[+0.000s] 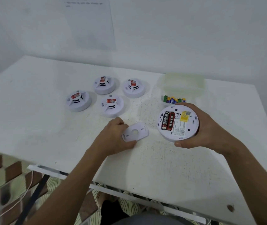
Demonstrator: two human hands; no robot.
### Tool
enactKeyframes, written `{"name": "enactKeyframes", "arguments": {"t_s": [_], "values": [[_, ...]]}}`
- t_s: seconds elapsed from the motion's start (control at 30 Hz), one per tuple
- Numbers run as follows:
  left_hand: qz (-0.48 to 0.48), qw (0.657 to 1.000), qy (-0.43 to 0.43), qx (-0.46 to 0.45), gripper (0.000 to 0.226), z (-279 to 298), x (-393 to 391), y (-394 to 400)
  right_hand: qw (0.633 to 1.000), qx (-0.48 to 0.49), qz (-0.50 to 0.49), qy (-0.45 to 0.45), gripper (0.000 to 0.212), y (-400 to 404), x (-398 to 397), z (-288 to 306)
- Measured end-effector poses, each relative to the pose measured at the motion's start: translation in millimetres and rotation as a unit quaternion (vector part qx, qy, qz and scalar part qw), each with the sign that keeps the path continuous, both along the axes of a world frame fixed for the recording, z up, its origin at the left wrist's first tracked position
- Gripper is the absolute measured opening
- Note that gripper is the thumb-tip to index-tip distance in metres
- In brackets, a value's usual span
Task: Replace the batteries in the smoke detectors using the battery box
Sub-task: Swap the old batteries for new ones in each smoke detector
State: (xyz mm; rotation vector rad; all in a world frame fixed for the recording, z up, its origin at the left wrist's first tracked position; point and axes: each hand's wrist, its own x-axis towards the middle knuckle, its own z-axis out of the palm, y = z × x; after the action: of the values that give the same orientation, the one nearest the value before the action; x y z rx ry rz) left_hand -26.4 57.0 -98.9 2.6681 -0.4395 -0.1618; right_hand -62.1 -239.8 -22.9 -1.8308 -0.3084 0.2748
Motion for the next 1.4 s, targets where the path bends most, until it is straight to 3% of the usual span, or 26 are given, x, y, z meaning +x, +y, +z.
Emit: {"name": "enactKeyframes", "arguments": {"t_s": [0.17,0.27,0.37,0.5,0.6,0.93,1.4], "values": [[0.036,0.995,-0.039,-0.082,0.065,24.6,-8.0,25.7,1.0,-0.015,0.009,0.013,0.102,30.2,7.6,0.5],[0.072,0.975,-0.134,-0.163,0.057,54.1,-3.5,50.3,1.0,-0.019,0.008,0.005,0.1,56.7,14.0,2.6],[0.035,0.964,-0.176,-0.196,0.053,87.3,6.0,68.3,1.0,-0.014,0.006,0.003,0.101,90.6,22.9,7.5],[-0.092,0.966,-0.108,-0.217,0.055,117.7,17.8,82.3,1.0,0.006,0.02,0.002,0.099,143.3,38.0,17.5],[-0.128,0.968,-0.076,-0.204,0.057,122.8,31.2,105.0,1.0,0.01,0.021,-0.008,0.099,181.0,48.9,25.0],[-0.142,0.976,-0.042,-0.158,0.059,124.0,62.5,193.9,0.999,-0.021,0.009,-0.024,0.099,266.6,68.0,26.8],[-0.14,0.933,0.161,-0.29,0.065,131.0,75.3,253.7,1.0,-0.021,0.006,-0.018,0.094,324.7,65.7,40.3]]}}
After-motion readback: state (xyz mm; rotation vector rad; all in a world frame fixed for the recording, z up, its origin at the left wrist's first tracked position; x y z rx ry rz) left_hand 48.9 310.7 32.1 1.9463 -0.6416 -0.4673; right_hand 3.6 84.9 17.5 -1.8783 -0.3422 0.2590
